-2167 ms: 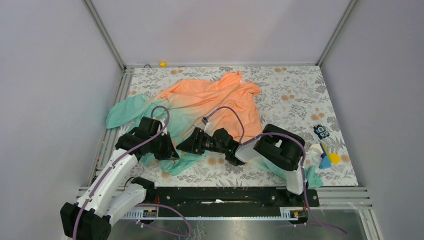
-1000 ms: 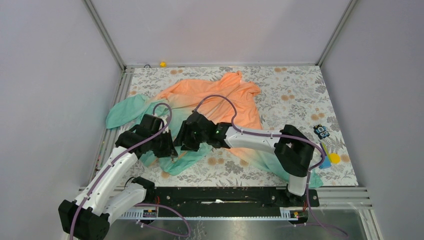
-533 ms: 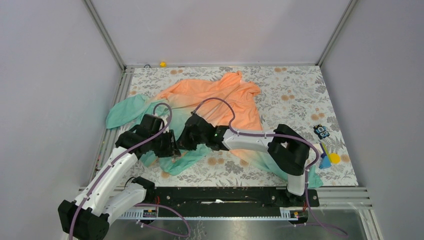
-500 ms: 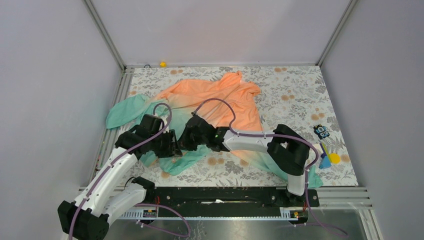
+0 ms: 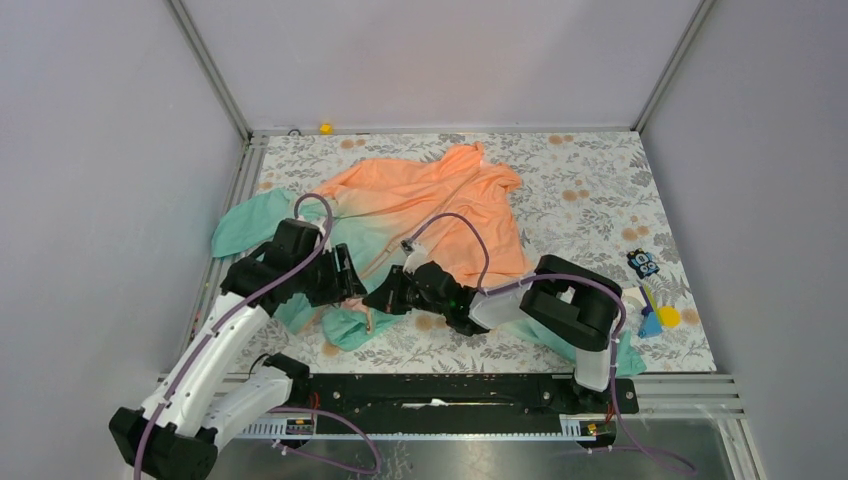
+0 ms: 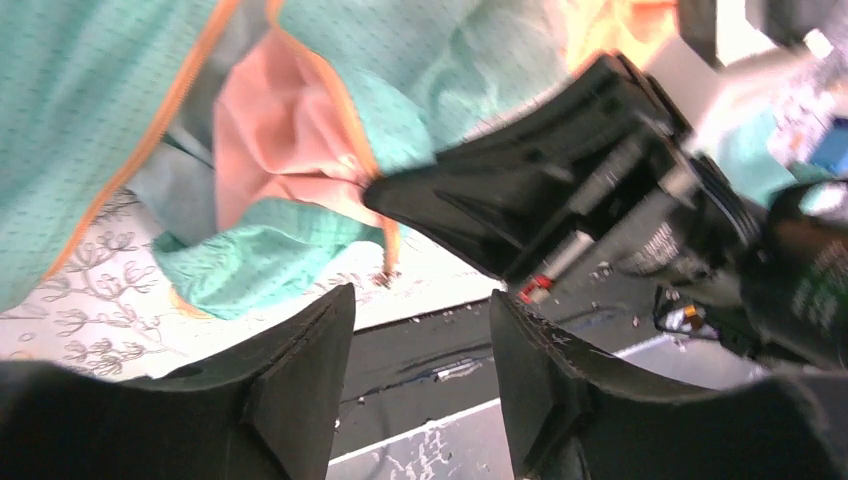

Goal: Zip up the jacket

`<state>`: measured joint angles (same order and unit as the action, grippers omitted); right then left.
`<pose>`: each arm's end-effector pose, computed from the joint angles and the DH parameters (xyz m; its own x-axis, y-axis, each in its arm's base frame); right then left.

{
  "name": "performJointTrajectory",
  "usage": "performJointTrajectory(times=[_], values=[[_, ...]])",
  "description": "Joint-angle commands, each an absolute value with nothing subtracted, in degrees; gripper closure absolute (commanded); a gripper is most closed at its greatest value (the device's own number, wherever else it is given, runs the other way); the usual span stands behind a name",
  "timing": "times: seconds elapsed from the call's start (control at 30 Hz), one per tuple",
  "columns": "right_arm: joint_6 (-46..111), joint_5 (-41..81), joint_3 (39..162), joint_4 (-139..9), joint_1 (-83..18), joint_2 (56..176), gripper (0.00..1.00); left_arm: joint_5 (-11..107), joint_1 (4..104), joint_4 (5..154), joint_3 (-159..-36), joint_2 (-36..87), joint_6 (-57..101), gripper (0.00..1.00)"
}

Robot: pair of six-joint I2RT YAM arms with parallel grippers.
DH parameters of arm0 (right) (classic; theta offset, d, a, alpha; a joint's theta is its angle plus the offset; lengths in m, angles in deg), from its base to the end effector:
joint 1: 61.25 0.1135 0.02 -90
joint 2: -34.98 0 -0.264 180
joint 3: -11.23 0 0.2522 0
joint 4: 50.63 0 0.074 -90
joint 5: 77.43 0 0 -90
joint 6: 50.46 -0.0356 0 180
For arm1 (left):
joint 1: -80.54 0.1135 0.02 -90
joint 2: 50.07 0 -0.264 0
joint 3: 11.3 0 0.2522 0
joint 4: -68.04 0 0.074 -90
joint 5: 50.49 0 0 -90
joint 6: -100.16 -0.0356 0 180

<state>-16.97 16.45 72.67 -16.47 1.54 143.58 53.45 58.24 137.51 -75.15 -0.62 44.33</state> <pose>0.1727 0.3412 0.1541 -0.8219 0.2212 -0.5250 -0.4205 0.3862 0.8210 0.1400 -0.0667 0.2878 -0.9061 -0.2175 -0.3628 -0.0157 0.8744 -0.4850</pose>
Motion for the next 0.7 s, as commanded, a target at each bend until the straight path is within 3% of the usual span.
performJointTrajectory(times=[0.0,0.13,0.33,0.47,0.67], values=[[-12.58,14.14,69.44,-0.01,1.42,141.20,1.00,41.48,59.59,139.42,-80.42,5.58,44.65,0.40],[-12.87,13.15,67.01,3.40,1.42,141.59,1.00,34.87,66.30,141.17,-83.49,12.40,41.08,0.37],[-2.53,15.83,59.80,31.73,1.49,144.57,1.00,45.12,68.59,133.53,-81.52,9.29,39.98,0.41],[6.97,13.01,63.64,24.51,2.91,142.23,1.00,43.19,68.67,130.07,-79.15,-1.48,40.87,0.31],[10.08,5.27,68.20,12.45,4.53,138.67,1.00,46.34,68.68,129.59,-79.99,-6.39,41.24,0.30]])
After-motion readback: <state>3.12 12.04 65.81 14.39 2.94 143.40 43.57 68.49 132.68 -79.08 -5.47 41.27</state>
